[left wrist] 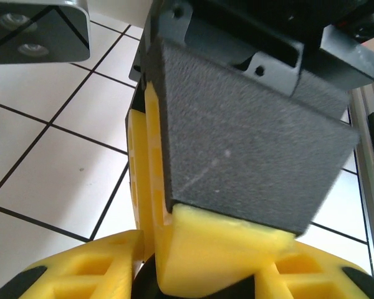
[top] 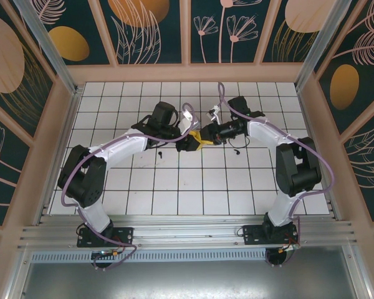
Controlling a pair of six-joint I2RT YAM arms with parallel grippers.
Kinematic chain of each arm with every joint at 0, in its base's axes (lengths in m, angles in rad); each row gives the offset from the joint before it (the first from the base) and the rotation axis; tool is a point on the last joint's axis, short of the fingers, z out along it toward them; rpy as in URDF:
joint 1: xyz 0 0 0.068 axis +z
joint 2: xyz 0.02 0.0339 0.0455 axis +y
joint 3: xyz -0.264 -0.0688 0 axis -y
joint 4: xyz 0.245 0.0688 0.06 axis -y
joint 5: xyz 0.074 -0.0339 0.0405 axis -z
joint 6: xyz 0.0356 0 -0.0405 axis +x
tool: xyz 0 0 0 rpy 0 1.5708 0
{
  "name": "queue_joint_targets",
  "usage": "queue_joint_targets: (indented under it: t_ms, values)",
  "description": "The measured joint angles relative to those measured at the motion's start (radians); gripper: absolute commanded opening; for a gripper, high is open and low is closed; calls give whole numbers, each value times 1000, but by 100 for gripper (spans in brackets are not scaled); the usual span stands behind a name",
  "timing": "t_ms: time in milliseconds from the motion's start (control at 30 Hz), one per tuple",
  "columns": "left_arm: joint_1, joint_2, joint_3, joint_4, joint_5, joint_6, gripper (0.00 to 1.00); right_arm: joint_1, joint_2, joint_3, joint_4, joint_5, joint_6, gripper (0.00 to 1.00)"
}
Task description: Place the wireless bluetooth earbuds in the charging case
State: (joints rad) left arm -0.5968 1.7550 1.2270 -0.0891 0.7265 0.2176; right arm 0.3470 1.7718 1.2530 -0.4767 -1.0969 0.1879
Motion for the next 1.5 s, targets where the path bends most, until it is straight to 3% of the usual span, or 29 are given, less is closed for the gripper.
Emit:
queue_joint_targets:
  t_ms: [300,567,700,900,1067,1333,1500]
  values:
    - [1,0,0,-8,-13,-1,44,-6,6,3,-2,-1,1,6]
    - [-6,-30,-31,83,-103,-31,64,-22,-18,-56,102,27,81,4]
    - [-3,-53,-29,110,-142,-92,67,-34,-67,-79,145,86,119,3]
    - [64,-118,-13,180,-149,-269,67,-36,-189,-138,218,214,172,1]
    - [154,-246,-150,402,-120,-509,67,-37,-359,-238,377,296,238,0]
    - [146,-307,-367,763,37,-768,66,-34,-488,-293,605,297,312,0]
    - [142,-307,-396,910,147,-843,65,15,-495,-278,599,285,302,0]
